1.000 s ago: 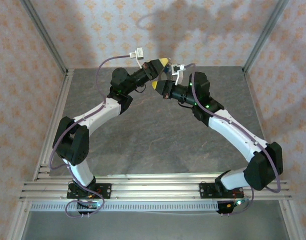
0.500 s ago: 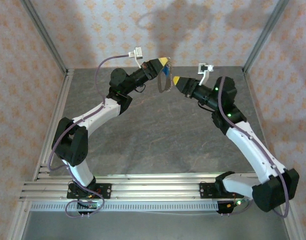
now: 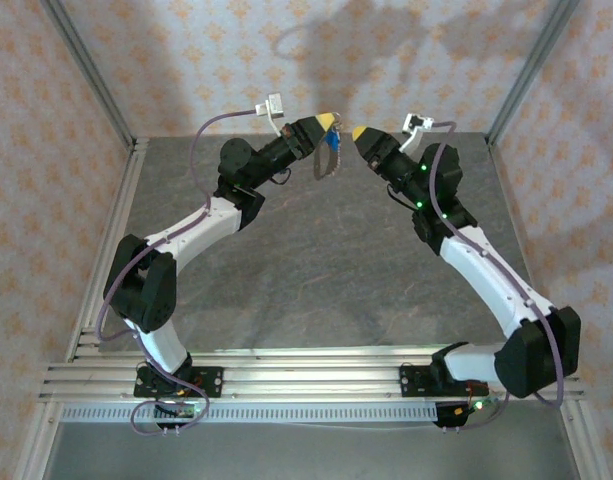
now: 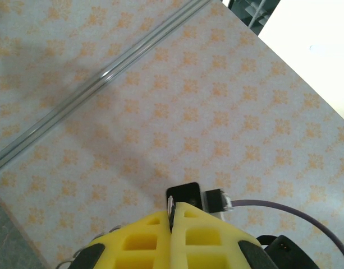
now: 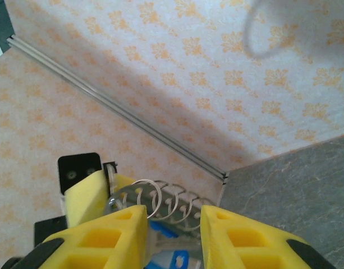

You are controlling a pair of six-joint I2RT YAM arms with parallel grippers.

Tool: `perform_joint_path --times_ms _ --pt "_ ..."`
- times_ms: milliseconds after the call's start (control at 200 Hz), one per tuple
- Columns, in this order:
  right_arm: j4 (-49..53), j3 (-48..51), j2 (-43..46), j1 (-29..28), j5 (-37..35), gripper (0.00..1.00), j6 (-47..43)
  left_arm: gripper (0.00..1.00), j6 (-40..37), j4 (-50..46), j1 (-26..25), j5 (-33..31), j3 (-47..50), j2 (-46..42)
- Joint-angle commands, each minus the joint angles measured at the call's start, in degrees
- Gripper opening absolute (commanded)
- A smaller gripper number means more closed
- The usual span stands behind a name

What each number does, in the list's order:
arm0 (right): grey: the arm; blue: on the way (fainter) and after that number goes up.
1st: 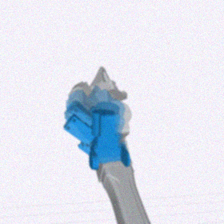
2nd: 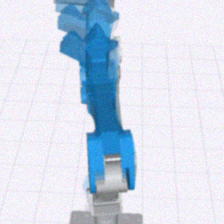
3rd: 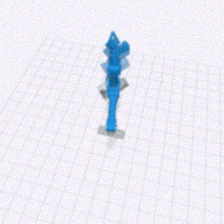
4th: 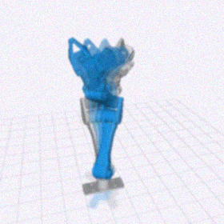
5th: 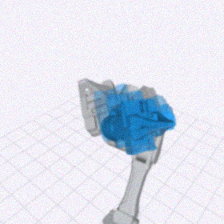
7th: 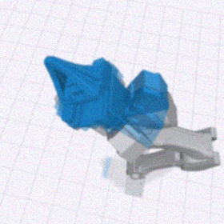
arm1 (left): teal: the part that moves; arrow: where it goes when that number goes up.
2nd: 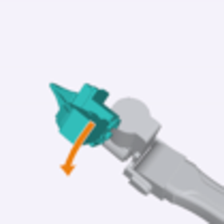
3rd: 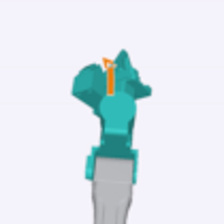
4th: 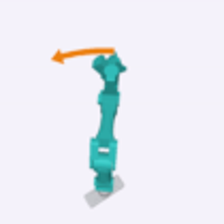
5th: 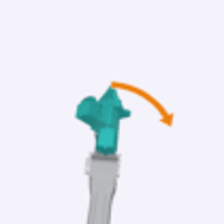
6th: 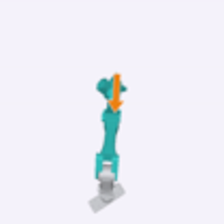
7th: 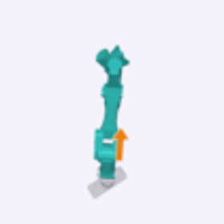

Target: Put the keys on the keyring

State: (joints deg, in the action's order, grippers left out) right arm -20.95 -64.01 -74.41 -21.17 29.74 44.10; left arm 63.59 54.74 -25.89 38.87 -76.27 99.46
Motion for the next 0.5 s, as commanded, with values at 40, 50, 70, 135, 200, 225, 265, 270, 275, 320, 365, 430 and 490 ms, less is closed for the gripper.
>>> perform_joint_path --times_ms 40,50,70,135,200,225,265,270,275,320,365,430,490 --pt "-9.0 -3.1 -0.6 -0.5 -0.7 0.30 5.7 0.00 0.4 3.9 -0.3 -0.8 0.3 -2.6" --pt "-9.1 -3.1 -0.6 -0.6 -0.7 0.30 5.7 0.00 0.4 3.9 -0.3 -0.8 0.3 -2.6" --pt "-9.1 -3.2 -0.8 -0.8 -0.8 0.30 5.7 0.00 0.5 3.9 -0.3 -0.8 0.3 -2.5" --pt "-9.2 -3.1 -0.6 -1.4 -1.1 0.31 5.5 0.00 0.4 3.9 -0.3 -0.7 0.3 -2.6" --pt "-9.2 -3.1 -0.2 -1.9 -1.5 0.30 5.1 0.00 0.4 3.8 -0.3 -0.7 0.3 -2.6" --pt "-9.2 -3.0 0.0 -2.1 -1.7 0.30 4.9 0.00 0.4 3.9 -0.3 -0.7 0.3 -2.6" --pt "-9.2 -3.0 0.3 -2.4 -2.0 0.30 4.7 0.00 0.4 3.9 -0.3 -0.6 0.4 -2.6" --pt "-9.2 -3.0 0.2 -2.5 -2.0 0.30 4.7 0.00 0.4 3.9 -0.3 -0.6 0.4 -2.6" --pt "-9.2 -3.1 0.2 -2.5 -2.1 0.30 4.7 0.00 0.4 3.9 -0.3 -0.6 0.4 -2.6" --pt "-9.2 -3.2 0.4 -2.9 -2.1 0.30 4.5 0.00 0.5 4.0 -0.3 -0.6 0.4 -2.7" --pt "-9.1 -3.5 0.4 -3.2 -2.1 0.30 4.4 0.00 0.5 4.0 -0.3 -0.6 0.4 -2.6" --pt "-9.1 -3.8 0.2 -3.8 -2.1 0.29 4.3 0.00 0.5 4.0 -0.3 -0.6 0.4 -2.6" --pt "-9.0 -4.1 0.1 -4.3 -2.1 0.29 4.0 0.00 0.5 4.0 -0.3 -0.6 0.4 -2.7"
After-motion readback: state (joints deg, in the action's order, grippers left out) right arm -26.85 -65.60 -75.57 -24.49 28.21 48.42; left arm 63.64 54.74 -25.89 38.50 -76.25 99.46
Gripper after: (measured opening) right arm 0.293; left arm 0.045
